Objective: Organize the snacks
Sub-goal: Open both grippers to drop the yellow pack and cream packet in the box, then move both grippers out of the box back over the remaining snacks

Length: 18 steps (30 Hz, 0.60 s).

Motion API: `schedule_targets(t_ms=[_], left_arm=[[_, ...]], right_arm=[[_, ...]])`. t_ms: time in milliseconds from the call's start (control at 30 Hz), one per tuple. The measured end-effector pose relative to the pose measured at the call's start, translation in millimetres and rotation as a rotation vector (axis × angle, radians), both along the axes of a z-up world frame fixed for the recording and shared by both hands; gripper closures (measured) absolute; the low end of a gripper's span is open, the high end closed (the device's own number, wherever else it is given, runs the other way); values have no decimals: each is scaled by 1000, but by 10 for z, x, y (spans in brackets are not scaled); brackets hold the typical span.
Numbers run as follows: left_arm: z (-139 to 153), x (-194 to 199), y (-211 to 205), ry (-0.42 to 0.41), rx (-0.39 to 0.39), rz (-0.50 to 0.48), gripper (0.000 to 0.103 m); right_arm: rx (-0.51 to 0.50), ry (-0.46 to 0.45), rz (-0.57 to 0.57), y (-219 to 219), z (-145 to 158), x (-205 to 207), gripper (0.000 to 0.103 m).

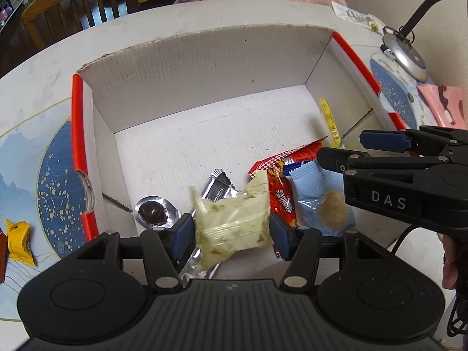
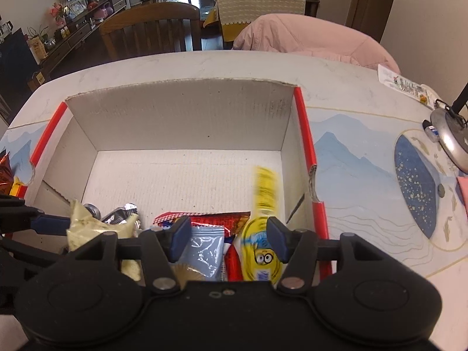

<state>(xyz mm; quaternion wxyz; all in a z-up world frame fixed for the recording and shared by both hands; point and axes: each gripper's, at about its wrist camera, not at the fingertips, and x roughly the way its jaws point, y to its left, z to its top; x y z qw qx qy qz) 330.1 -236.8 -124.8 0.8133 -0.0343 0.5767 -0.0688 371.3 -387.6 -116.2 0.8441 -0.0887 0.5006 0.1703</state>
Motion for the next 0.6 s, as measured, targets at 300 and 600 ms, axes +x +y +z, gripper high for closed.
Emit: schedule_targets(t_ms=[300,600], left_arm=[[278,-168,102,-80,-48,6,41],[565,-412,238,-162,-91,10,40]], right_arm=[[24,-49,5,-31,255,-180,42],[61,-97,29,24,545,-437,41]])
